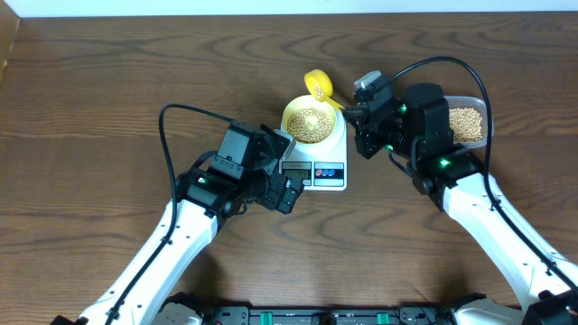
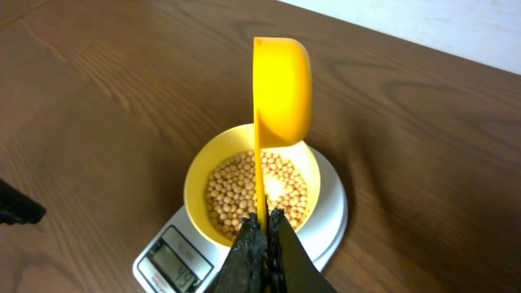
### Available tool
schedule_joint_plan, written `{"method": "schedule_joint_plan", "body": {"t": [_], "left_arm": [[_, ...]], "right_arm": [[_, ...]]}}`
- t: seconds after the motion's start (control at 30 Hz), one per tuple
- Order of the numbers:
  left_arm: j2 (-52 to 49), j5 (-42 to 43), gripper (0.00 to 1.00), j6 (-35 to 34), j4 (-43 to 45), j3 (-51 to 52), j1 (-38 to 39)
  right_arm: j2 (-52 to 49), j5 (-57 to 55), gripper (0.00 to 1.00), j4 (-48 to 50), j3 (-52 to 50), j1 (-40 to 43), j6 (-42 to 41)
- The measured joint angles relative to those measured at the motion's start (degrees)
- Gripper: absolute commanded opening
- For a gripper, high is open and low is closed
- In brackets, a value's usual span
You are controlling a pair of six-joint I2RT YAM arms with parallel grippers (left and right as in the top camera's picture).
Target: Scoop item into bowl and weigh 50g on scale
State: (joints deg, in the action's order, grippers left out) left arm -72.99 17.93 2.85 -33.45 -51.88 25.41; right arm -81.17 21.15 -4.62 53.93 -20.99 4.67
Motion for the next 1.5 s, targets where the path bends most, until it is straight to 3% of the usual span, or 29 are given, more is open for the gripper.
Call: {"method": "schedule_joint_plan", "body": {"t": [1.0,1.5], "left_arm": [[0.0,0.0,0.98,0.0,0.0,0.0,0.0],[0.0,0.0,0.98,0.0,0.0,0.0,0.0]], "right_arm": [[0.0,0.9,0.01,1.2,0.0,0.3,-3.4],[3.1,10.3,0.01,2.3,0.0,12.7,-15.2]]}}
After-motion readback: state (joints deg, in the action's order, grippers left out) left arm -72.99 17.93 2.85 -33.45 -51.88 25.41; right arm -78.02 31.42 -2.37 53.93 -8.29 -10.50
